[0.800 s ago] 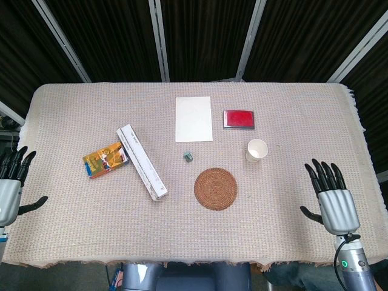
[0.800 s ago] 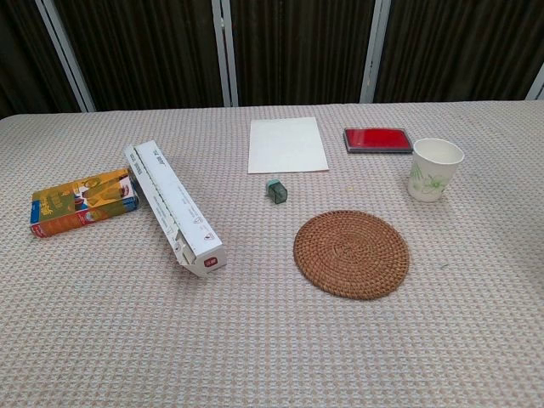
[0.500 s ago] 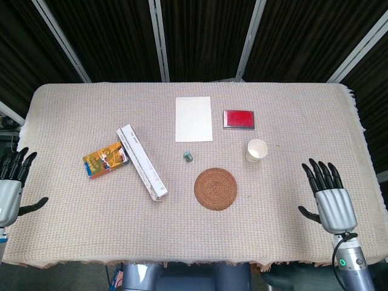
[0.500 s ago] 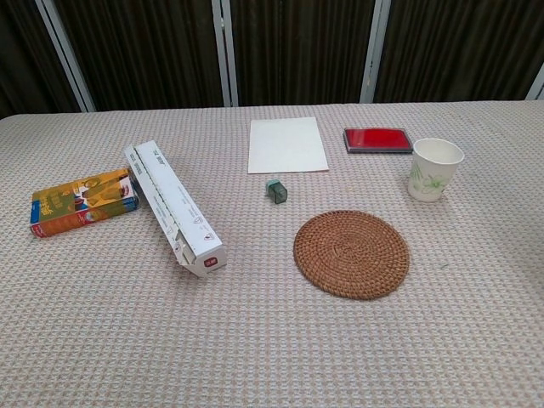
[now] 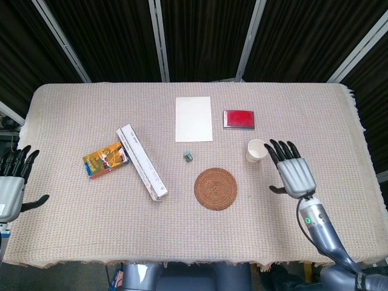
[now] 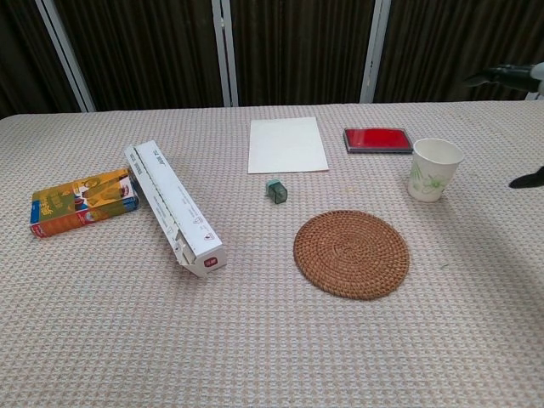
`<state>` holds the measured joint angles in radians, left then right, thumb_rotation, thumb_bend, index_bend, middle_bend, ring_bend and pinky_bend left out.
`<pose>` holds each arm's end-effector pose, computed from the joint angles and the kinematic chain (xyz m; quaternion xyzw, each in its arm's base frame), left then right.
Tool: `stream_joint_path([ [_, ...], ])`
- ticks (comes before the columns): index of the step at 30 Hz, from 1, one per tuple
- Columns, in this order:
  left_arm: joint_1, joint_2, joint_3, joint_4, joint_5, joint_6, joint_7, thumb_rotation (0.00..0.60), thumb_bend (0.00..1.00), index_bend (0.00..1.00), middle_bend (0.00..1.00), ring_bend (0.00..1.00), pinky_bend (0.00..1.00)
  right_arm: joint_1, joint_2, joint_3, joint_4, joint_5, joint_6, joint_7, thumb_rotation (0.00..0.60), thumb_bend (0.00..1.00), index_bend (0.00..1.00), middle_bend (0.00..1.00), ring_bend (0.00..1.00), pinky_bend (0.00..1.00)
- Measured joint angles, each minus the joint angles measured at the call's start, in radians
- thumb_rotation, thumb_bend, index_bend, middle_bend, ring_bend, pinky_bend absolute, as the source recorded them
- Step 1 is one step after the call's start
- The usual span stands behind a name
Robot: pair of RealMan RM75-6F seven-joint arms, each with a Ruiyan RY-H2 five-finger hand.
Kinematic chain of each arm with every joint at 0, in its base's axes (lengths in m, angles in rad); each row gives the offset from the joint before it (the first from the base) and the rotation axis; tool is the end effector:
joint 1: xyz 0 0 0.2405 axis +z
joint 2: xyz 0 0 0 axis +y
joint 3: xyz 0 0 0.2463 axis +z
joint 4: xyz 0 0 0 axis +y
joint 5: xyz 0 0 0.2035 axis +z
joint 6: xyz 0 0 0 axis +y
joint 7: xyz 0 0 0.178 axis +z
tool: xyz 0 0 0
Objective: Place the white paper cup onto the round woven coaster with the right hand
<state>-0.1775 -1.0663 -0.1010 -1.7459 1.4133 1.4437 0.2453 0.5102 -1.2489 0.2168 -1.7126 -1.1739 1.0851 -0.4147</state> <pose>-0.2664 0.2473 0.1710 -0.6189 -0.3290 -0.3578 0.6170 -0.1905 -0.3411 0.0835 0.6976 -0.3513 0.3515 0.5160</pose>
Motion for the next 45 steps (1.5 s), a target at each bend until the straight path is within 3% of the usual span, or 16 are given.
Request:
stream_joint_path([
  [5,-0.01,-0.014,-0.006,0.02,-0.034,-0.025,0.016,0.6,0.0,0.0,0.0,0.0,0.0,0.14,-0.066,0.058,0.083,0.211,-0.131,-0.088,0.6,0.02,0.0,0.0,0.0,0.0],
  [13,-0.023,-0.033,-0.016,0.032,-0.077,-0.046,0.056,0.6,0.0,0.0,0.0,0.0,0.0,0.252,-0.165,0.074,0.262,0.403,-0.202,-0.193,0.6,0.06,0.0,0.06,0.01,0.04],
  [18,-0.025,-0.042,-0.013,0.03,-0.078,-0.043,0.07,0.6,0.0,0.0,0.0,0.0,0.0,0.297,-0.215,0.063,0.356,0.456,-0.232,-0.217,0.6,0.12,0.02,0.15,0.13,0.15],
  [23,-0.028,-0.046,-0.013,0.033,-0.089,-0.051,0.075,0.6,0.0,0.0,0.0,0.0,0.0,0.331,-0.256,0.044,0.444,0.487,-0.244,-0.238,0.6,0.18,0.16,0.36,0.35,0.26],
  [27,-0.03,-0.049,-0.014,0.034,-0.094,-0.052,0.078,0.6,0.0,0.0,0.0,0.0,0.0,0.344,-0.279,0.024,0.492,0.497,-0.248,-0.25,0.6,0.2,0.26,0.43,0.39,0.27],
  [37,-0.033,-0.05,-0.01,0.029,-0.089,-0.053,0.081,0.6,0.0,0.0,0.0,0.0,0.0,0.341,-0.254,0.018,0.446,0.438,-0.215,-0.209,0.6,0.2,0.29,0.45,0.4,0.27],
  [45,-0.035,-0.044,-0.003,0.019,-0.074,-0.056,0.074,0.6,0.0,0.0,0.0,0.0,0.0,0.31,-0.148,0.005,0.221,0.279,-0.146,-0.159,0.6,0.2,0.27,0.45,0.39,0.27],
])
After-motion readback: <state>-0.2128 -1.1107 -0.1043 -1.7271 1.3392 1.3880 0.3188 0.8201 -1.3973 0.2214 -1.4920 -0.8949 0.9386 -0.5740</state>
